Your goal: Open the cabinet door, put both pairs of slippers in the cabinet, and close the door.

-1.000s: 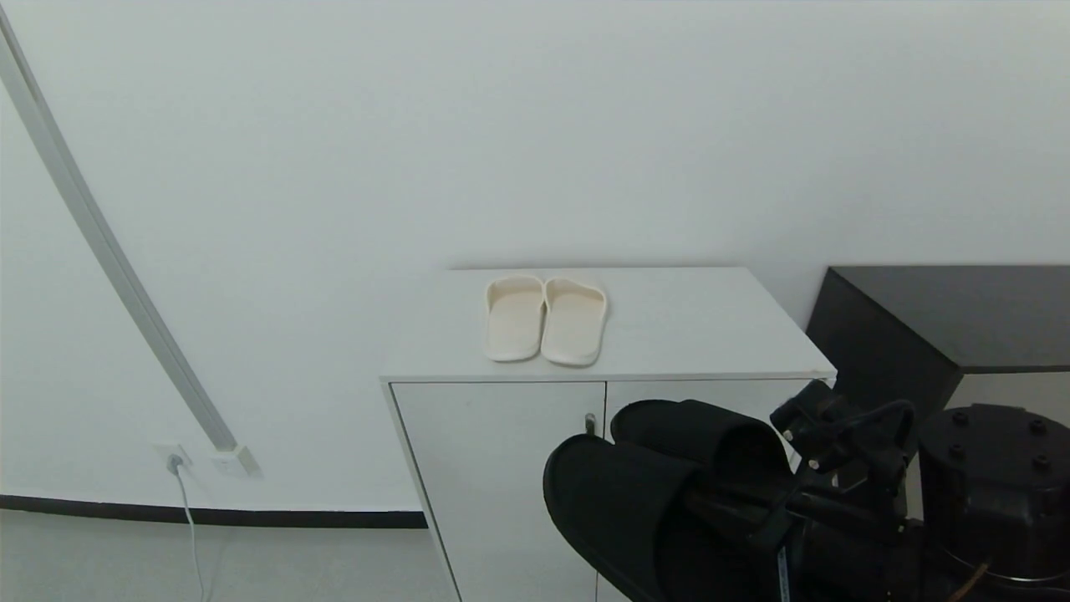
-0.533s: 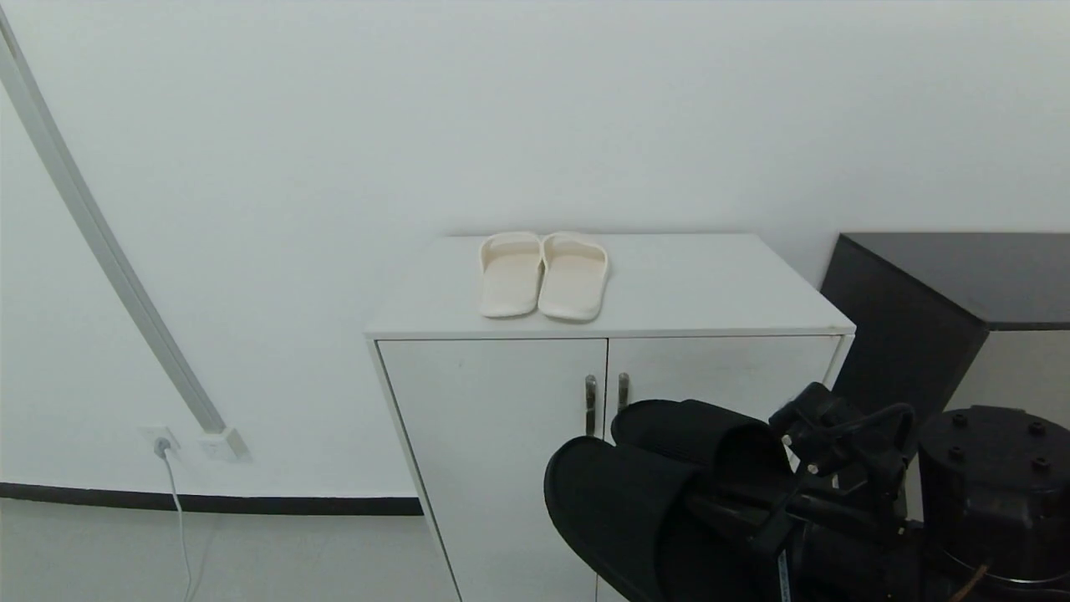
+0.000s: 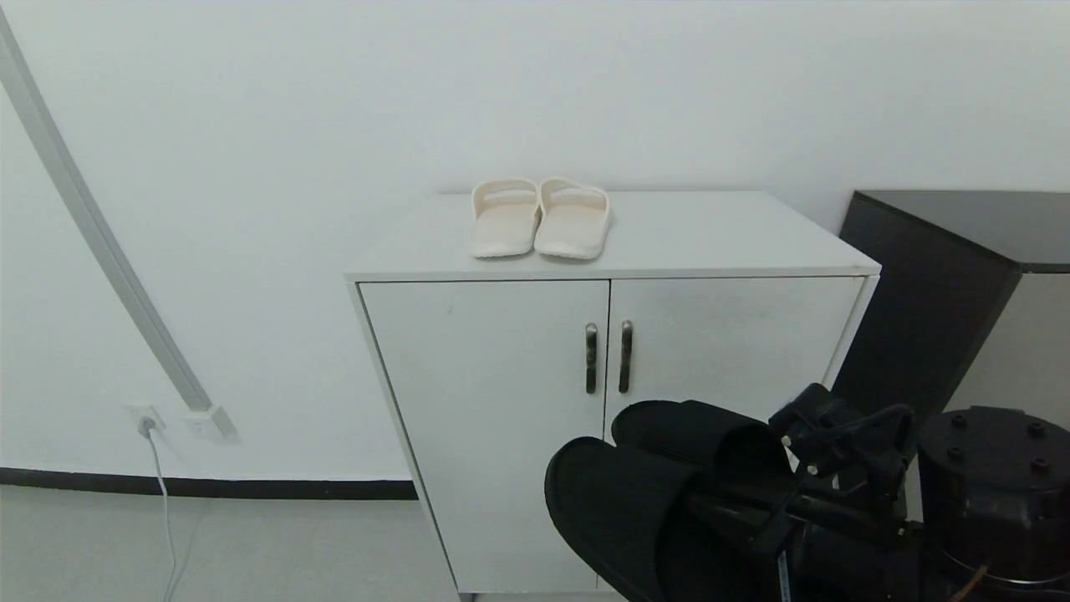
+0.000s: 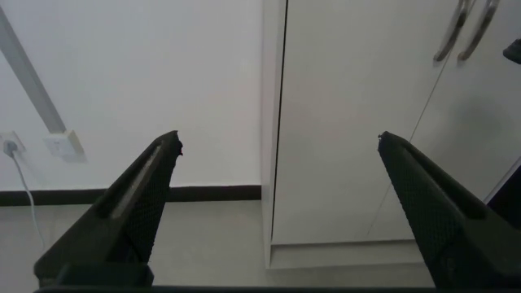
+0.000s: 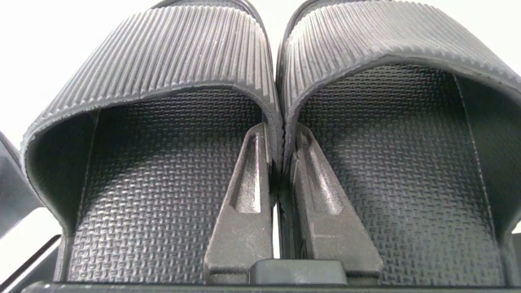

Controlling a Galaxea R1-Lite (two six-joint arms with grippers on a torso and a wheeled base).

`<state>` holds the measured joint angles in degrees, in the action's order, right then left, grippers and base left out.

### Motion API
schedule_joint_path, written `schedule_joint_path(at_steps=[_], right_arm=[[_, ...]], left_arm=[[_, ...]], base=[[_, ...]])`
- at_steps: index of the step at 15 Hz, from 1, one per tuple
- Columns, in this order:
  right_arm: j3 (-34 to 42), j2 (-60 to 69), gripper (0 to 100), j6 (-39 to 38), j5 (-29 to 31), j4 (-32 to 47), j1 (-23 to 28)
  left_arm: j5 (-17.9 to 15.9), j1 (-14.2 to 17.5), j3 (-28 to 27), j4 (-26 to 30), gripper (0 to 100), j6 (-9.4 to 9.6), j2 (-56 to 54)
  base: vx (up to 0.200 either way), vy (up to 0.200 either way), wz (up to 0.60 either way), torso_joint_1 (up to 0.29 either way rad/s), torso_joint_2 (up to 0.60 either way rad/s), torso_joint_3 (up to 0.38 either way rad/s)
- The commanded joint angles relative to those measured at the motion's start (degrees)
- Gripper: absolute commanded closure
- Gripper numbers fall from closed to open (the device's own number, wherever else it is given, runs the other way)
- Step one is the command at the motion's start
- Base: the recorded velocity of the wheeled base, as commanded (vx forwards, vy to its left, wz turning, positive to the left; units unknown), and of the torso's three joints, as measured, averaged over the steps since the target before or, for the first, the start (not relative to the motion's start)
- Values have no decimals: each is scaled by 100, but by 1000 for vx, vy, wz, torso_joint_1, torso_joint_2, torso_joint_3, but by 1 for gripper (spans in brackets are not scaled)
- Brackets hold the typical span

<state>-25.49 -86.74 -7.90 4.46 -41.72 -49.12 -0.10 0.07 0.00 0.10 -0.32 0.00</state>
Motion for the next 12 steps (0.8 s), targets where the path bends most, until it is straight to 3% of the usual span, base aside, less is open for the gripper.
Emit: schedule_joint_path(at_steps=[1,12], right_arm=[[0,-19,100,-1,2,-3,-1],[79,-19,100,-1,2,-3,-1]], left_arm=[[1,1,0,-1,0,-3,0],[-8,1,0,-1,0,23,0]], base=[[0,0,0,-154,471,330],[0,0,0,-83,440,347]])
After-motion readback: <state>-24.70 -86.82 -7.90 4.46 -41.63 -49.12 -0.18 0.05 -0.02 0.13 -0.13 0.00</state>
